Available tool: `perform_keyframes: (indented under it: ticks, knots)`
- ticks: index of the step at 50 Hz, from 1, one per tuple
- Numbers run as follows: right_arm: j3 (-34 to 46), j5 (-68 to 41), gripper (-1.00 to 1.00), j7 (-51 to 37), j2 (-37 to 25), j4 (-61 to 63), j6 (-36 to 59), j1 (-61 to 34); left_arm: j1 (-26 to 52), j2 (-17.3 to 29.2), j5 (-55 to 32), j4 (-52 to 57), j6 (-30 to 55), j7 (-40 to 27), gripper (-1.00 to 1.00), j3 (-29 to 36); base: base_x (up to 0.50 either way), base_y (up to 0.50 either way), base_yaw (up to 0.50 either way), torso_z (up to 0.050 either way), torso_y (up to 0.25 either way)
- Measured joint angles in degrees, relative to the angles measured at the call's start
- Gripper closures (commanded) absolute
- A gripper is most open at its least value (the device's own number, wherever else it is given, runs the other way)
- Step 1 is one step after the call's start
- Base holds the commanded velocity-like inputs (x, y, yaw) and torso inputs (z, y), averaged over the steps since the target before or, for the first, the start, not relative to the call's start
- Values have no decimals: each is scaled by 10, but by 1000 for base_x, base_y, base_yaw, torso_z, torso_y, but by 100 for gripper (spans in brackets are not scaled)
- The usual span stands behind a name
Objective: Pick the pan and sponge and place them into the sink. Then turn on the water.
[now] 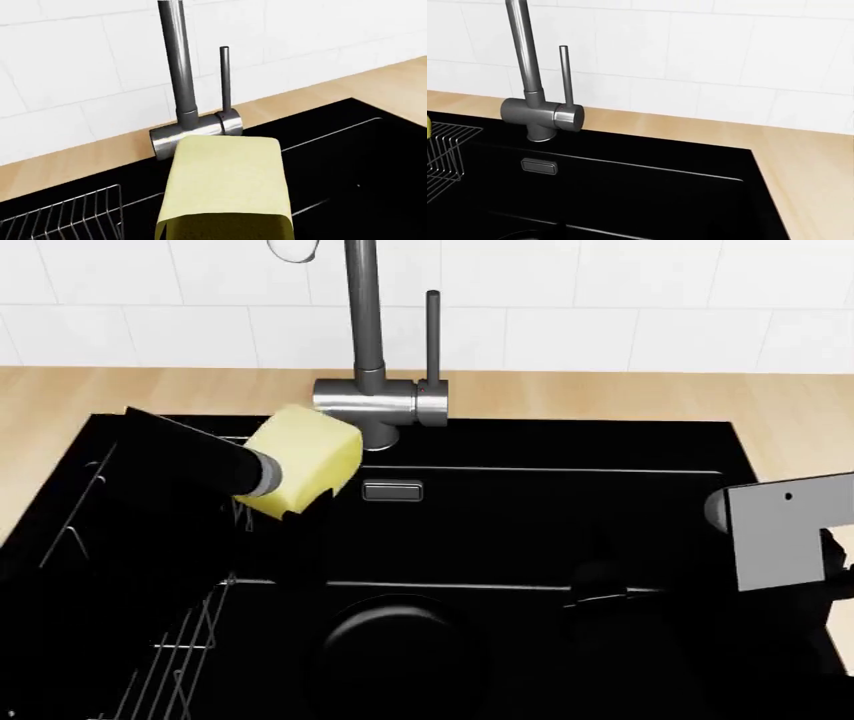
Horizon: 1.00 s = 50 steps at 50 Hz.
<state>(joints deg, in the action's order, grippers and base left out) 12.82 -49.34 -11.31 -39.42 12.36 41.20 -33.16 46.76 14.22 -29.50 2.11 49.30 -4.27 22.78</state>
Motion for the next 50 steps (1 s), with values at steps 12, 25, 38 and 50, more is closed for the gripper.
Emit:
perform_keyframes:
  ticks: [12,25,38,50]
  knots:
    - [-1,-2,-100,-3,0,4,-3,9,6,-37,21,-58,-20,21,100,65,0,0,0,0,0]
    - [-2,-4,-100,-4,-1,10,-3,7,14,-74,47,-141,-45,38,100,126,0,0,0,0,0]
    - [-1,-3,-100,2,-1,9,-12,12,25,-113,56,-243,-79,35,100,155,0,0,0,0,0]
    - [1,-2,-100,5,1,10,-19,20,43,-131,35,-341,-121,25,100,187,0,0,0,0,0]
